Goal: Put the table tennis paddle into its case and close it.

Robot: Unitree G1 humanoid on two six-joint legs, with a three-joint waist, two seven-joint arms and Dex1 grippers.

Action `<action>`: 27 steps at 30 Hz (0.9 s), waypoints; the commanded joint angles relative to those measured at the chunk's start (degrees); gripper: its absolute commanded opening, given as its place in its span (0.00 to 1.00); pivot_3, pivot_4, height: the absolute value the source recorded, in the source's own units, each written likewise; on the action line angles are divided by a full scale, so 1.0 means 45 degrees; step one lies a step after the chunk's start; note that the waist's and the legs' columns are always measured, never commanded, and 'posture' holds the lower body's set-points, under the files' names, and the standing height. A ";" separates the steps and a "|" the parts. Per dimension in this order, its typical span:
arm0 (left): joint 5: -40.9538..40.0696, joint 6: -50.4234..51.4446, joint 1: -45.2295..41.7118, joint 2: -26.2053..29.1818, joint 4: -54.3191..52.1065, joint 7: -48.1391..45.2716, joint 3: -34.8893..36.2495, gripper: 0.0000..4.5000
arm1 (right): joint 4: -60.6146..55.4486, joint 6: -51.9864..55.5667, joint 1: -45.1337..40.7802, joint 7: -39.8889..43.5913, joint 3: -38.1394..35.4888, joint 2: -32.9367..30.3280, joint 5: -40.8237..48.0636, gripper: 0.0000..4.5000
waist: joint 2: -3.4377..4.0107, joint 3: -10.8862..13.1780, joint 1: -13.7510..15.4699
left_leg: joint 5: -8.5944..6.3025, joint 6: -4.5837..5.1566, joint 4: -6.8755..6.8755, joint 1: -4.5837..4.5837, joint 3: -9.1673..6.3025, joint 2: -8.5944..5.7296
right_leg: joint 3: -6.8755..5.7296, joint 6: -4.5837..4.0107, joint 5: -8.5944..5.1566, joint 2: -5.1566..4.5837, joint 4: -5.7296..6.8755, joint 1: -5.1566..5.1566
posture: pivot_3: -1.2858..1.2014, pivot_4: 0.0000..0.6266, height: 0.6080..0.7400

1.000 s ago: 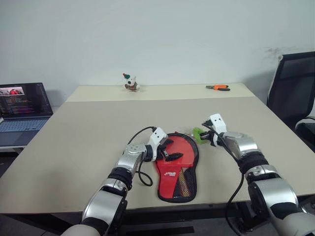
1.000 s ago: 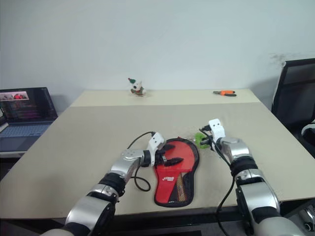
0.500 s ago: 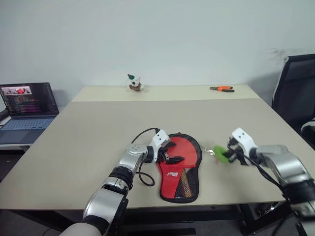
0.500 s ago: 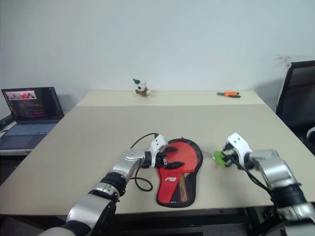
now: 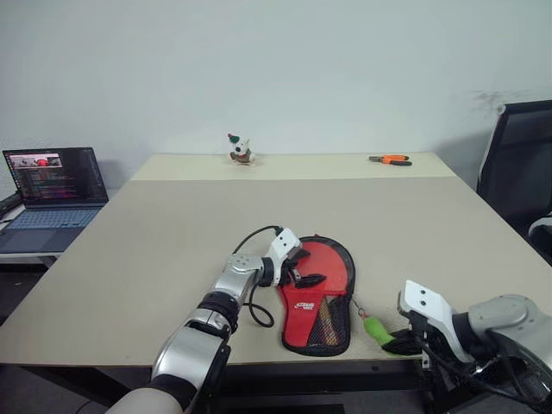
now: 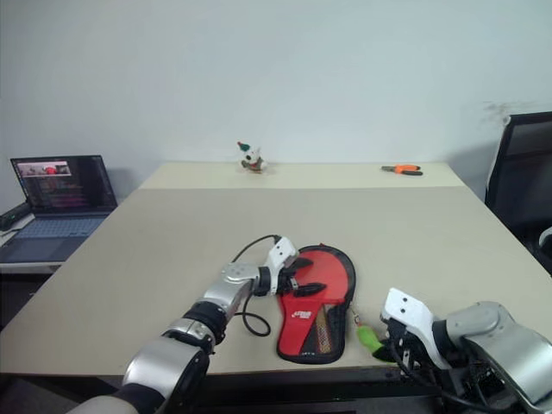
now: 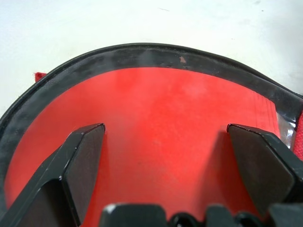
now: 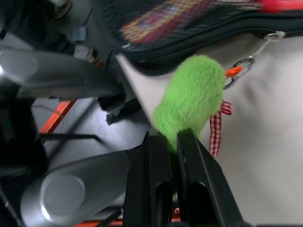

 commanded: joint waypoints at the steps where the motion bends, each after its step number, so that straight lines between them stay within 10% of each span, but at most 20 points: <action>1: 0.0616 0.0192 0.0312 0.0086 0.0714 0.0322 -0.0226 1.00 | -0.1091 -0.0155 0.0662 0.1398 -0.0284 -0.0552 0.1562 0.01 | 0.0000 -0.0001 0.0018 | -0.0003 0.0004 0.0000 -0.0003 0.0001 -0.0002 | 0.0000 0.0001 0.0000 0.0001 -0.0009 0.0000 | 0.52 0.24 1.00; 16: 0.0727 0.0043 0.0134 0.0035 0.0859 0.0616 -0.0210 1.00 | -0.0260 0.0823 -0.1505 -0.0359 0.0541 0.0963 0.2822 0.01 | -0.0011 -0.0003 0.0134 | -0.0023 0.0033 0.0012 -0.0014 -0.0004 0.0007 | -0.0004 0.0006 -0.0003 0.0000 -0.0017 -0.0002 | 0.52 0.24 1.00; 27: 0.0210 -0.0315 0.0158 0.0090 -0.0204 0.0603 0.0299 1.00 | 0.0828 0.1941 -0.2679 -0.1514 -0.0768 0.1540 0.4150 0.67 | -0.0015 -0.0001 0.0126 | -0.0022 0.0033 0.0022 0.0002 0.0005 0.0016 | 0.0005 0.0006 -0.0003 0.0002 0.0012 -0.0002 | 0.52 0.24 1.00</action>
